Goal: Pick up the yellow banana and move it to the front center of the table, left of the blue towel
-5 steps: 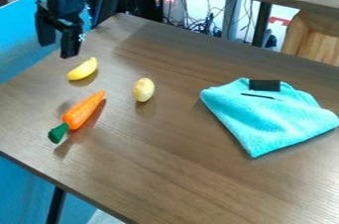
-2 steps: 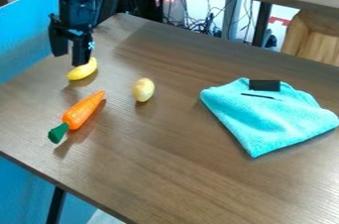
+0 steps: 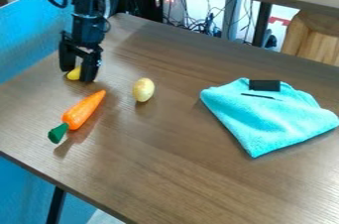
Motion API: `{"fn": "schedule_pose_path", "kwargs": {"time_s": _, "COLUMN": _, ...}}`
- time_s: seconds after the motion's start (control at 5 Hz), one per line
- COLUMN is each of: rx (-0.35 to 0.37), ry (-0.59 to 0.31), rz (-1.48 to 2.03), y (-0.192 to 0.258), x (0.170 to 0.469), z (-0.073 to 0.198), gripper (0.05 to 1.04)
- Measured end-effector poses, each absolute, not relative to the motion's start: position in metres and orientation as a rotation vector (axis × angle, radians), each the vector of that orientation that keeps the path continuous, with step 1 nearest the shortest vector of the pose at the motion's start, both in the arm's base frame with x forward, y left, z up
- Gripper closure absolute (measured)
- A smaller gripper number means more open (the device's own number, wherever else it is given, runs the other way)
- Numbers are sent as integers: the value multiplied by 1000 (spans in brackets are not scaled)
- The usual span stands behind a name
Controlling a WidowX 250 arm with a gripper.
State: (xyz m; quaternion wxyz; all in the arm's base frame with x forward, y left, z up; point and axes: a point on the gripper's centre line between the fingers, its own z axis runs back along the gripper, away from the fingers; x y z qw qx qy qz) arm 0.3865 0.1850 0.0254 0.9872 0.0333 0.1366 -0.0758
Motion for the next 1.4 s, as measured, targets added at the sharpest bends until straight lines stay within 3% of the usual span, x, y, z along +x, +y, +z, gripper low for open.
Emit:
{"fn": "schedule_pose_path", "kwargs": {"time_s": 0.2, "rx": 77, "ry": 277, "rz": -166, "y": 184, "x": 392, "z": 24, "gripper": 83}}
{"fn": "schedule_pose_path", "kwargs": {"time_s": 0.4, "rx": 77, "ry": 275, "rz": -165, "y": 183, "x": 394, "z": 24, "gripper": 160}}
{"fn": "schedule_pose_path", "kwargs": {"time_s": 0.8, "rx": 37, "ry": 233, "rz": -139, "y": 176, "x": 389, "z": 25, "gripper": 612}}
{"fn": "schedule_pose_path", "kwargs": {"time_s": 1.0, "rx": -19, "ry": 211, "rz": -151, "y": 181, "x": 385, "z": 28, "gripper": 637}}
{"fn": "schedule_pose_path", "kwargs": {"time_s": 1.2, "rx": -2, "ry": 176, "rz": -183, "y": 184, "x": 385, "z": 50, "gripper": 637}}
{"fn": "schedule_pose_path", "kwargs": {"time_s": 1.4, "rx": 59, "ry": 85, "rz": -206, "y": 179, "x": 377, "z": 95, "gripper": 637}}
